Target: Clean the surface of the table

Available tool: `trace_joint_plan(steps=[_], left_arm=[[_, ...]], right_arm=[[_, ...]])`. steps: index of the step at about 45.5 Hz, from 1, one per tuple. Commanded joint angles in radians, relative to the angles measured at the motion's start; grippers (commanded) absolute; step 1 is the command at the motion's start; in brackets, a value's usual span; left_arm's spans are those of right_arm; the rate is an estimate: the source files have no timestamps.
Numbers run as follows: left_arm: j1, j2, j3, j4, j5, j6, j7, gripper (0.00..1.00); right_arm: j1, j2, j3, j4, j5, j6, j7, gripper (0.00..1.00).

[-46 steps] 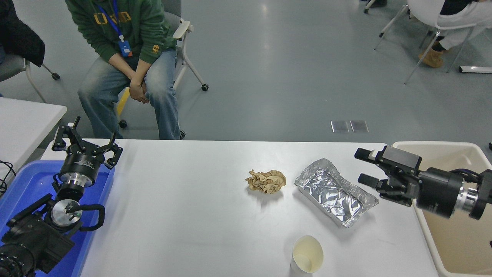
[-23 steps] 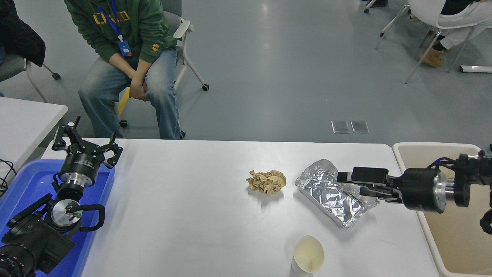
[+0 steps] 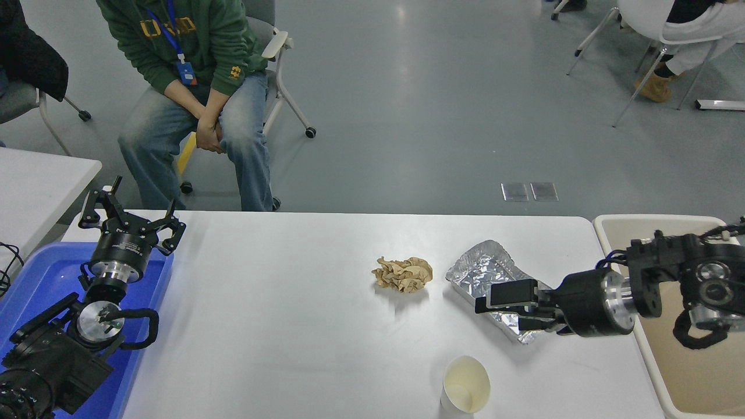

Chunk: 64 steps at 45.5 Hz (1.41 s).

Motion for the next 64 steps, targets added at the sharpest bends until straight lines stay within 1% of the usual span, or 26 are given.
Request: trace_joint_plan(steps=[1,5,7,9,13,14,15,23,34,43,58,59,61,64], left_arm=[[0.000,0.000,0.000,0.000,0.002,0.000,0.000,1.00],[0.000,0.000,0.000,0.000,0.002,0.000,0.001,1.00],[0.000,0.000,0.000,0.000,0.000,0.000,0.000,1.00],[0.000,0.000,0.000,0.000,0.000,0.000,0.000,1.00],[0.000,0.000,0.000,0.000,0.000,0.000,0.000,1.00],[0.000,0.000,0.000,0.000,0.000,0.000,0.001,1.00],[0.000,0.000,0.000,0.000,0.000,0.000,0.001,1.00],[0.000,0.000,0.000,0.000,0.000,0.000,0.001,1.00],[0.000,0.000,0.000,0.000,0.000,0.000,0.000,1.00],[0.000,0.000,0.000,0.000,0.000,0.000,0.000,1.00],[0.000,0.000,0.000,0.000,0.000,0.000,0.001,1.00],[0.000,0.000,0.000,0.000,0.000,0.000,0.001,1.00],[0.000,0.000,0.000,0.000,0.000,0.000,0.000,1.00],[0.000,0.000,0.000,0.000,0.000,0.000,0.001,1.00]], right_arm=[[0.001,0.132,-0.061,-0.052,-0.156,-0.042,-0.052,1.00],[-0.005,0.142,-0.062,-0.069,-0.175,-0.052,-0.061,1.00],[-0.017,0.142,-0.065,-0.069,-0.179,-0.057,-0.081,1.00],[-0.034,0.142,-0.065,-0.069,-0.179,-0.062,-0.129,1.00],[-0.069,0.142,-0.058,-0.081,-0.165,-0.066,-0.276,1.00],[-0.077,0.141,-0.051,-0.083,-0.162,-0.063,-0.299,1.00],[-0.085,0.139,-0.047,-0.083,-0.162,-0.062,-0.302,1.00],[-0.097,0.129,-0.044,-0.066,-0.164,-0.048,-0.281,1.00],[-0.099,0.135,-0.044,-0.068,-0.172,0.003,-0.155,1.00],[-0.114,0.176,-0.045,-0.109,-0.181,0.012,-0.149,1.00],[-0.132,0.182,-0.042,-0.140,-0.218,0.012,-0.146,1.00],[-0.132,0.182,-0.042,-0.140,-0.218,0.010,-0.146,1.00],[-0.134,0.181,-0.042,-0.140,-0.219,0.010,-0.143,0.95],[-0.137,0.181,-0.042,-0.140,-0.227,0.010,-0.137,0.95]])
